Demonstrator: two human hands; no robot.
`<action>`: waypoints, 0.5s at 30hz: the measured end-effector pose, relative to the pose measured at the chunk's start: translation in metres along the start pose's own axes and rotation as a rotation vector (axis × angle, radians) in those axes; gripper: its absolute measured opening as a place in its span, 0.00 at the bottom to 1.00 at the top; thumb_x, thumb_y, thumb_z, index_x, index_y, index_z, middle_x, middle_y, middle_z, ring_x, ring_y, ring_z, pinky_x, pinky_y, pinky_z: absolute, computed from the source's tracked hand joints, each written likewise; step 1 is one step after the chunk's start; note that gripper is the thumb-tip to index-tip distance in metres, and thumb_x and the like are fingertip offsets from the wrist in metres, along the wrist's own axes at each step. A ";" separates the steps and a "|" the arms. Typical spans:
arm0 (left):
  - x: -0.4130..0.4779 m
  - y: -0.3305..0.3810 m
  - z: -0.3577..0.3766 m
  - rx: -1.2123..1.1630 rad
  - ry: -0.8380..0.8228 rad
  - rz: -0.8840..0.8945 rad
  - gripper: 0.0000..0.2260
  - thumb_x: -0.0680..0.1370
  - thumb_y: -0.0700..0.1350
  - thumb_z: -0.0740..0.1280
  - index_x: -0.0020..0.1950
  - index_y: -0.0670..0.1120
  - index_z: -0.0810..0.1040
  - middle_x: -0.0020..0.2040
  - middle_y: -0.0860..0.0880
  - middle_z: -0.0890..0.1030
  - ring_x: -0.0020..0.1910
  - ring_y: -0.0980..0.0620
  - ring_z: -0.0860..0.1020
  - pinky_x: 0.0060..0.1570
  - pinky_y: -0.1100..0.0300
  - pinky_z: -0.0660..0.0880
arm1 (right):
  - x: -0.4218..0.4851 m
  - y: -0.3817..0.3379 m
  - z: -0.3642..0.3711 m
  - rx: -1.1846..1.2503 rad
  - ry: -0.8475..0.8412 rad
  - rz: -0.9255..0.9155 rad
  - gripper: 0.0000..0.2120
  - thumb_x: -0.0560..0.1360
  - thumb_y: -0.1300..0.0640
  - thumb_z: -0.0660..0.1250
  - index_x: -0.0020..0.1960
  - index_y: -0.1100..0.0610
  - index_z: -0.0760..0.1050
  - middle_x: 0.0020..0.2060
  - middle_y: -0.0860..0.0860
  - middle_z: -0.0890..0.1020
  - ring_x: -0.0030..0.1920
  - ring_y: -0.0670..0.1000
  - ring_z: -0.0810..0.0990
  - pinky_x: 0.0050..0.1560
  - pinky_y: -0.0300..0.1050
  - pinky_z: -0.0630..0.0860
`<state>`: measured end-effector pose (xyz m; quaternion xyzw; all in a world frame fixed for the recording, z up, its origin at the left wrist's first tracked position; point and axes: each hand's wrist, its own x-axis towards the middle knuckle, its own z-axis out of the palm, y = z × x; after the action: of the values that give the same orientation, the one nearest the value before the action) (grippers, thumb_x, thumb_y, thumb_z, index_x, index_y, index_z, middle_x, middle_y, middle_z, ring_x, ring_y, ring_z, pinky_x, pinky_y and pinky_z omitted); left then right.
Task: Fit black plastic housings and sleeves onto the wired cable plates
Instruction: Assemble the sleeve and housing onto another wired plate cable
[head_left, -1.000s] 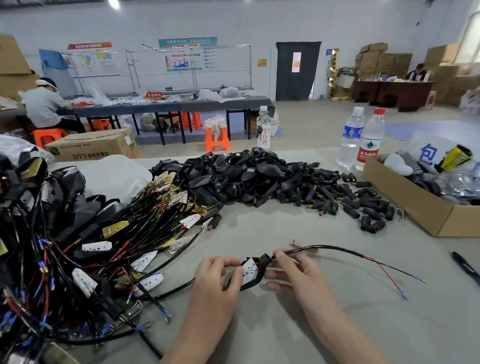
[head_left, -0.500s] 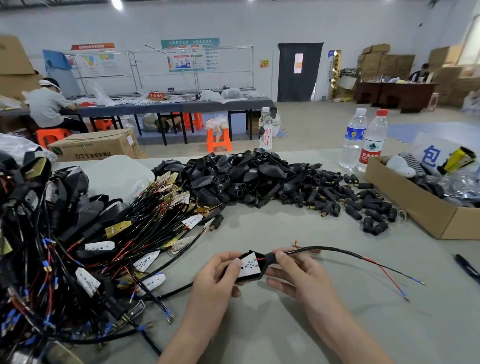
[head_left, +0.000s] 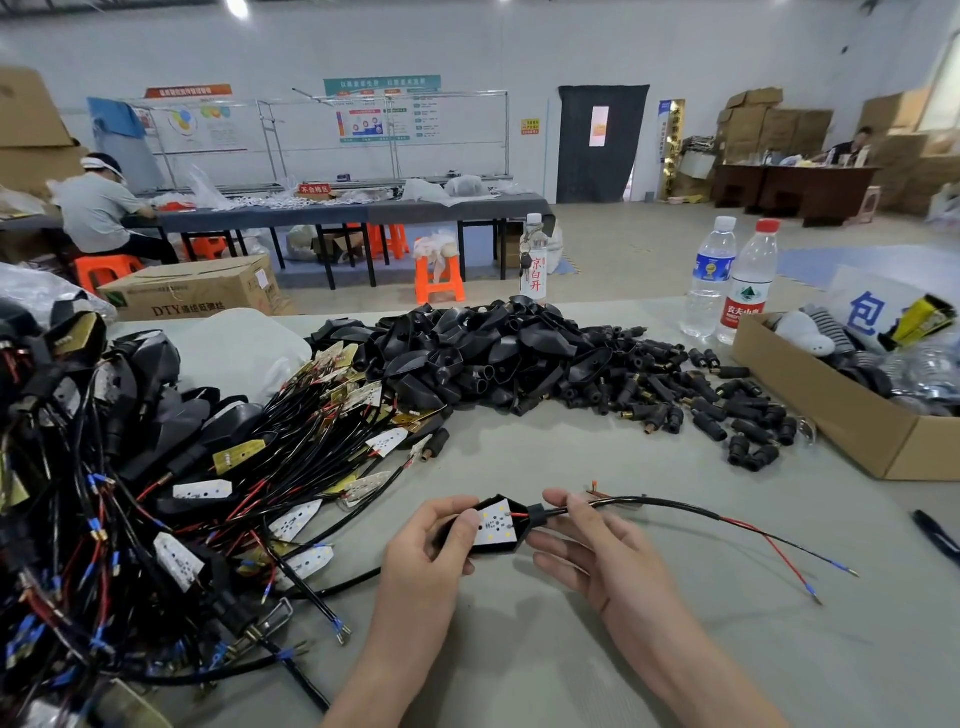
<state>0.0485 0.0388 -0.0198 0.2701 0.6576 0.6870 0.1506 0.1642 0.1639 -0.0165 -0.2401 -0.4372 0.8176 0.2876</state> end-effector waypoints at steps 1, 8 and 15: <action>0.000 0.001 0.000 0.001 -0.004 0.002 0.05 0.80 0.40 0.67 0.51 0.47 0.82 0.41 0.53 0.86 0.33 0.60 0.78 0.35 0.68 0.74 | -0.001 0.001 0.000 0.000 -0.008 0.002 0.13 0.77 0.54 0.65 0.55 0.60 0.83 0.47 0.59 0.86 0.45 0.56 0.86 0.39 0.43 0.82; -0.005 0.004 0.002 0.028 0.009 0.025 0.05 0.80 0.41 0.67 0.50 0.48 0.82 0.41 0.54 0.85 0.35 0.60 0.79 0.36 0.69 0.74 | -0.002 0.004 0.004 -0.001 -0.063 0.003 0.14 0.75 0.52 0.66 0.54 0.58 0.85 0.47 0.58 0.86 0.41 0.53 0.85 0.39 0.43 0.82; 0.000 0.006 -0.005 0.056 0.062 0.051 0.05 0.80 0.42 0.67 0.50 0.49 0.82 0.39 0.56 0.85 0.33 0.61 0.78 0.34 0.70 0.73 | 0.000 -0.003 0.002 0.021 0.037 -0.047 0.17 0.74 0.48 0.65 0.53 0.58 0.84 0.44 0.57 0.86 0.40 0.56 0.86 0.34 0.44 0.81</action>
<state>0.0464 0.0342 -0.0139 0.2695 0.6739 0.6799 0.1051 0.1636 0.1642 -0.0134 -0.2419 -0.4288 0.8105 0.3173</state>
